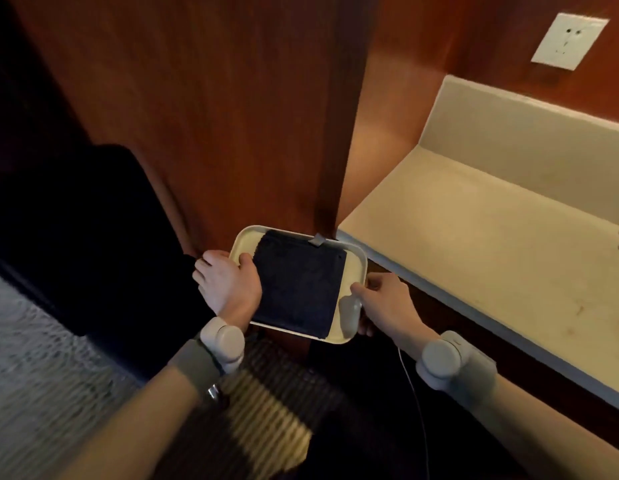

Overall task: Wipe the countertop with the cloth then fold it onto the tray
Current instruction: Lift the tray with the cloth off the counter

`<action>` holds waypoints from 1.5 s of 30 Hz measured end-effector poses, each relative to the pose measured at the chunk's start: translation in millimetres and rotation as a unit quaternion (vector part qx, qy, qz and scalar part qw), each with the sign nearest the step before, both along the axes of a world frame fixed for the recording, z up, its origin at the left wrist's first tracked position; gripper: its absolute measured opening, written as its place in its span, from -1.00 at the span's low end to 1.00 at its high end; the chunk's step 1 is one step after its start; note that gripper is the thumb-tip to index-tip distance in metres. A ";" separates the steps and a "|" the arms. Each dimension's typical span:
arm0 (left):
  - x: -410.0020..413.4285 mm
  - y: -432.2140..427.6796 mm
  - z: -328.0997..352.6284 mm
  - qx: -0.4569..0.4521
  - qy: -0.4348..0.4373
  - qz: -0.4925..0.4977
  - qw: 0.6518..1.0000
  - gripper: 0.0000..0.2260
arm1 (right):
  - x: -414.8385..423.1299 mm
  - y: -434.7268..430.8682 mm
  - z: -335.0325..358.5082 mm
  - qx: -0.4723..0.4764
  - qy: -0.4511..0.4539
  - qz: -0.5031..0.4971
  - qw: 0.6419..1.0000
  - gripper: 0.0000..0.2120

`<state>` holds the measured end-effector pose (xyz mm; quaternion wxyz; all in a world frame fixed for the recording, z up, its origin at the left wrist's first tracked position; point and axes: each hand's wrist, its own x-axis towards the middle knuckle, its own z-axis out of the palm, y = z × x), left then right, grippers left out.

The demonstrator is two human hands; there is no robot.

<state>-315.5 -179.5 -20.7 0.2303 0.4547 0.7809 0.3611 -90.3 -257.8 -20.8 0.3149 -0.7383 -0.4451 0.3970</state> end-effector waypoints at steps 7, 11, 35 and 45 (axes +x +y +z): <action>-90.5 7.5 -25.0 -0.040 -0.020 0.116 0.992 -0.60 | -78.7 71.6 -10.4 0.009 -0.054 0.132 0.990 -0.83; -131.5 22.2 -45.3 -0.070 -0.035 0.179 0.981 -0.56 | -122.7 115.5 -21.5 0.013 -0.064 0.210 0.976 -0.83; -233.3 114.0 -259.2 -0.244 -0.258 0.375 0.857 -0.55 | -277.7 347.4 -258.9 -0.154 -0.241 0.423 0.860 -0.81; -285.4 132.2 -410.9 -0.279 -0.307 0.345 0.842 -0.55 | -323.4 380.5 -412.0 -0.226 -0.273 0.422 0.834 -0.81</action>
